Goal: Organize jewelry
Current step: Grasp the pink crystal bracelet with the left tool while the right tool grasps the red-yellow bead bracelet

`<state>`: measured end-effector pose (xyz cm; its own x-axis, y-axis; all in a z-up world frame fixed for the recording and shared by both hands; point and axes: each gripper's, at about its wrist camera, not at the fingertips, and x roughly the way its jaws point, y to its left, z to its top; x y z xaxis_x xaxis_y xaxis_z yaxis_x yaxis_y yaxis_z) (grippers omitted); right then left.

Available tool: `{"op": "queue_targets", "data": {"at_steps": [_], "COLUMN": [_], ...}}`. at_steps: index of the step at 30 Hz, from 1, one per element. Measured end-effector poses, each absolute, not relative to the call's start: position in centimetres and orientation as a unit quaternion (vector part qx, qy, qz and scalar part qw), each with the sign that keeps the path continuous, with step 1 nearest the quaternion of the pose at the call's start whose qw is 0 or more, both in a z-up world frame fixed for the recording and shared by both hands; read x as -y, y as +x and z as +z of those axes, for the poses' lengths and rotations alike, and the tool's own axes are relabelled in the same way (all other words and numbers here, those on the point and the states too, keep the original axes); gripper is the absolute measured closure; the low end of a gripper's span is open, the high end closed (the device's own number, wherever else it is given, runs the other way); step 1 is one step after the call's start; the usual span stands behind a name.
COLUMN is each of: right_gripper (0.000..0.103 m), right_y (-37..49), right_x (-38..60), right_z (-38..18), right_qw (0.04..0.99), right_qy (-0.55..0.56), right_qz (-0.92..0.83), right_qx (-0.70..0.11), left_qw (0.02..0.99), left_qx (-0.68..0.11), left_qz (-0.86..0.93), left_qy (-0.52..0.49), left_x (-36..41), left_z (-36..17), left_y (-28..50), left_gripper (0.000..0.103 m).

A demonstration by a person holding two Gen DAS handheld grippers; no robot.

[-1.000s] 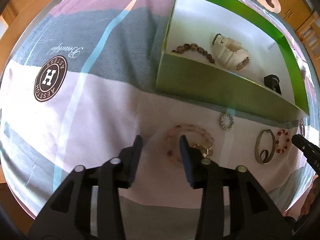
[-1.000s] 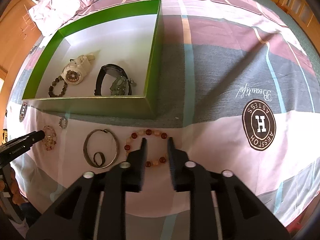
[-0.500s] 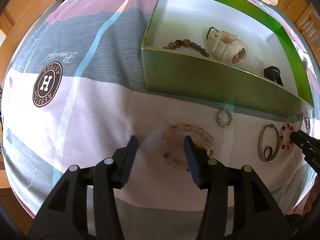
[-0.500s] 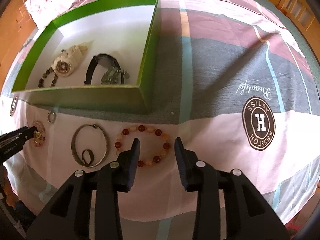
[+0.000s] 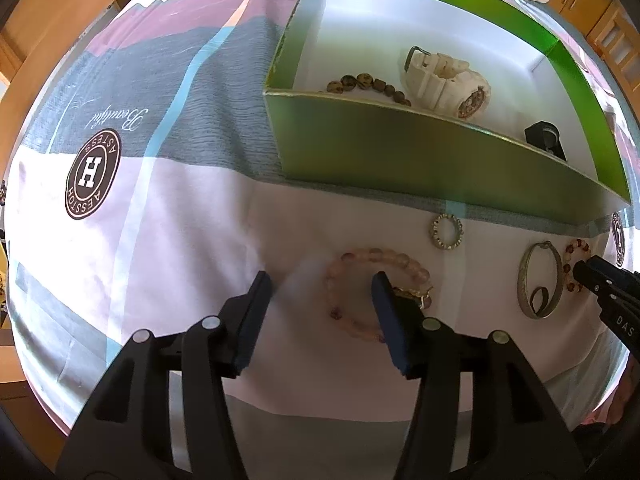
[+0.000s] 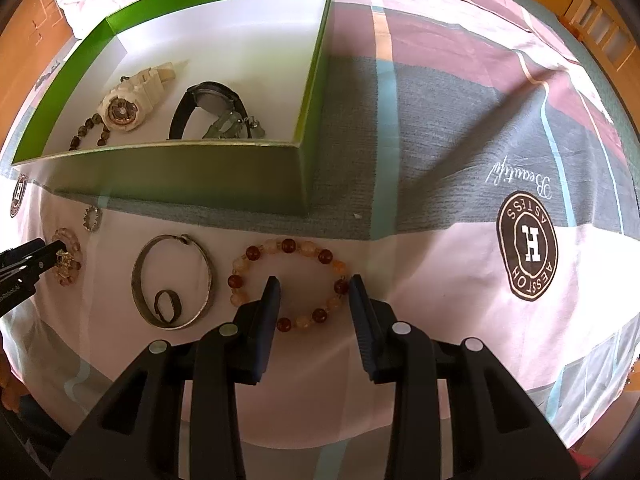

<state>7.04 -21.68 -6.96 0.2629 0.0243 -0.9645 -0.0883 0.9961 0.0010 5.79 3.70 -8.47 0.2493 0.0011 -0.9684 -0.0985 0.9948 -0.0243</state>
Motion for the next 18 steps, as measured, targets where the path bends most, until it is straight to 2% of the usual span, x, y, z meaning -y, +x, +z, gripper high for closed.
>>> {"op": "queue_targets", "data": {"at_steps": [4, 6, 7, 8, 9, 10, 11, 12, 14, 18], "right_gripper": [0.067, 0.067, 0.067, 0.068, 0.073, 0.077, 0.088, 0.093, 0.096, 0.096], "right_y": [6.7, 6.5, 6.4, 6.3, 6.2, 6.1, 6.0, 5.9, 5.6, 4.8], "right_x": [21.1, 20.8, 20.5, 20.3, 20.0, 19.7, 19.6, 19.2, 18.6, 17.4], "right_z": [-7.1, -7.2, -7.3, -7.3, -7.3, -7.3, -7.2, -7.1, -6.9, -5.3], "right_qw": [0.796, 0.796, 0.795, 0.795, 0.796, 0.796, 0.796, 0.796, 0.797, 0.809], "right_qy": [-0.031, -0.031, -0.033, -0.036, -0.038, -0.04, -0.041, -0.043, -0.04, -0.029], "right_qz": [0.035, 0.039, 0.042, 0.045, 0.049, 0.054, 0.059, 0.065, 0.08, 0.12], "right_qx": [-0.604, -0.603, -0.604, -0.603, -0.603, -0.602, -0.601, -0.6, -0.597, -0.574], "left_qw": [0.79, 0.791, 0.791, 0.791, 0.792, 0.793, 0.794, 0.793, 0.795, 0.806], "left_qx": [-0.611, -0.611, -0.611, -0.611, -0.61, -0.609, -0.608, -0.608, -0.606, -0.587], "left_qz": [0.03, 0.023, 0.02, 0.014, 0.008, 0.003, -0.003, -0.014, -0.025, -0.053], "left_qy": [-0.031, -0.029, -0.028, -0.026, -0.025, -0.026, -0.027, -0.03, -0.032, -0.048], "left_x": [-3.1, -2.7, -2.5, -2.2, -1.9, -1.7, -1.4, -1.1, -0.7, -0.1], "left_z": [-8.6, -8.5, -8.5, -8.5, -8.4, -8.4, -8.3, -8.2, -8.1, -6.8], "left_y": [5.8, 5.8, 5.8, 5.7, 5.7, 5.7, 5.6, 5.6, 5.5, 5.2], "left_gripper": [0.05, 0.063, 0.066, 0.074, 0.084, 0.089, 0.095, 0.095, 0.095, 0.095]}}
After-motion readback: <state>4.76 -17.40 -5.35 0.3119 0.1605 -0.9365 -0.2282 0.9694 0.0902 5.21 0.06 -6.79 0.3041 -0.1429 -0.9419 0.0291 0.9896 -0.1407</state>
